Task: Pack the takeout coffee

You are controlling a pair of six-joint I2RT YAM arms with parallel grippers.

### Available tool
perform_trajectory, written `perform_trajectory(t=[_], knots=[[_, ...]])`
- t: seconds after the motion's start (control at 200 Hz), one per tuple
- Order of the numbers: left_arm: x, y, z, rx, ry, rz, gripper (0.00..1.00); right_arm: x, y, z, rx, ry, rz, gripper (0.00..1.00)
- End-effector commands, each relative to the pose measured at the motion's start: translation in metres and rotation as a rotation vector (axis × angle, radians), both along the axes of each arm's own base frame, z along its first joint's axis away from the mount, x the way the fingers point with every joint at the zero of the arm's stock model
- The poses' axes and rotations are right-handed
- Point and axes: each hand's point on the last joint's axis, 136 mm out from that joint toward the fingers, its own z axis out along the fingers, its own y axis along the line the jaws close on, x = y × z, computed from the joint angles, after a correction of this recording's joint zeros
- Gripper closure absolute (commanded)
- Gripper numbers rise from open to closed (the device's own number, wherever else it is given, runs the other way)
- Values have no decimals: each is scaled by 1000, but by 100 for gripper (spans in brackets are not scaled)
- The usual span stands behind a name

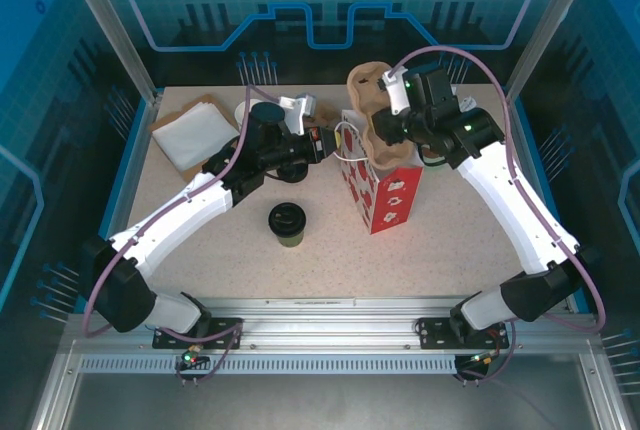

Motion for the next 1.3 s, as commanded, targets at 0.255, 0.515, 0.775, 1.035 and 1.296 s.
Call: perform_trajectory(t=[0.255,0.515,0.775,1.035,1.296], knots=[[-7,0,13,-27,-37,-3,100,7,-5,-16,-25,45,-3,77],[-8,1,12,-29,-40,-3,100,9,-5,-26,-46,72,-4,77],[-7,3,10,-24,-47,11,100,-2,-11,-33,-68,119,-8,77],[-7,3,6,-24,-44,14,100,-4,-18,-42,-94,152,-39,77],[-10,9,6,-16,-53,31,100,0,-22,-34,-86,146,-55,77]])
